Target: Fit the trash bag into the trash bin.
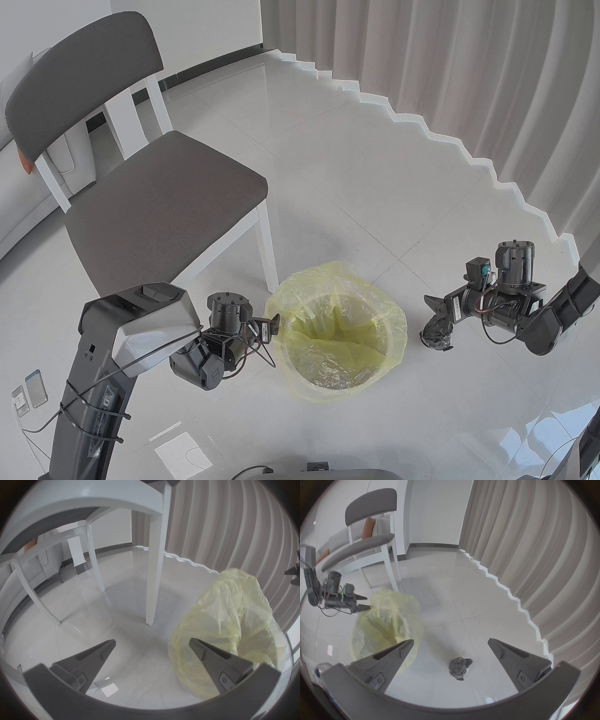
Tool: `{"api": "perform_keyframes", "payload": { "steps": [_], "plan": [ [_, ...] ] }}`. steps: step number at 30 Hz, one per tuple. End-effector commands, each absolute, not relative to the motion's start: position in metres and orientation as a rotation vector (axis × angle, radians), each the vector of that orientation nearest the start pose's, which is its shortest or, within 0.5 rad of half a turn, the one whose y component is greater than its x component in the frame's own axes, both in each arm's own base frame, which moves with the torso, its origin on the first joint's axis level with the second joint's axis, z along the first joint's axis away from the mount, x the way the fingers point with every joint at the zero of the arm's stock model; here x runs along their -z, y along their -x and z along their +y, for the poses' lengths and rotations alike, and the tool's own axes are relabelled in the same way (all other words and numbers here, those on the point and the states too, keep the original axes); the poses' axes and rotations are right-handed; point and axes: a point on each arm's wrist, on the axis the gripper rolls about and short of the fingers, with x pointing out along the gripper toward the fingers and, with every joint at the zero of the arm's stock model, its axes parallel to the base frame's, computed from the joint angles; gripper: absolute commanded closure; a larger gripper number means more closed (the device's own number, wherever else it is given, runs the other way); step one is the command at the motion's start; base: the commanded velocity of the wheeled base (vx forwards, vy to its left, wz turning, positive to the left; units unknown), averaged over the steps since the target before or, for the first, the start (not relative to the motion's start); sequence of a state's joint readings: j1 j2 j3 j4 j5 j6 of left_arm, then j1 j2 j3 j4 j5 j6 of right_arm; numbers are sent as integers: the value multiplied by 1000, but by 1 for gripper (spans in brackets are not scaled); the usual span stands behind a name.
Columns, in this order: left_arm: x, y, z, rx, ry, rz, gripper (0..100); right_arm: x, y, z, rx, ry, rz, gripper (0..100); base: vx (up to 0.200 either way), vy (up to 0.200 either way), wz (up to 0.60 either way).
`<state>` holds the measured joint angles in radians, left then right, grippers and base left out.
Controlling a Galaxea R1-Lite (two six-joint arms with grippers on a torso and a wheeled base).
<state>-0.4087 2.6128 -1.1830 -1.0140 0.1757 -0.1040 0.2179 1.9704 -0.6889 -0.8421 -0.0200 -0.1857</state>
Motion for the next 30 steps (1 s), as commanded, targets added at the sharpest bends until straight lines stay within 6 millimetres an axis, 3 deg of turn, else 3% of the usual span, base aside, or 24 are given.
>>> {"api": "perform_keyframes", "payload": {
  "steps": [1, 6, 13, 30],
  "plan": [
    [35, -399, -167, 211, 7, 420, 0, -48, -323, 75, -281, 111, 532, 0, 0, 0, 0],
    [24, -384, -158, 237, 20, 409, 0, -20, -330, 78, -316, -19, 584, 0, 0, 0, 0],
    [18, -379, -156, 237, 26, 389, 0, 4, -343, 81, -335, -36, 593, 0, 0, 0, 0],
    [12, -366, -156, 251, 26, 363, 0, 12, -394, 91, -372, -52, 540, 0, 0, 0, 0]
  ]
}}
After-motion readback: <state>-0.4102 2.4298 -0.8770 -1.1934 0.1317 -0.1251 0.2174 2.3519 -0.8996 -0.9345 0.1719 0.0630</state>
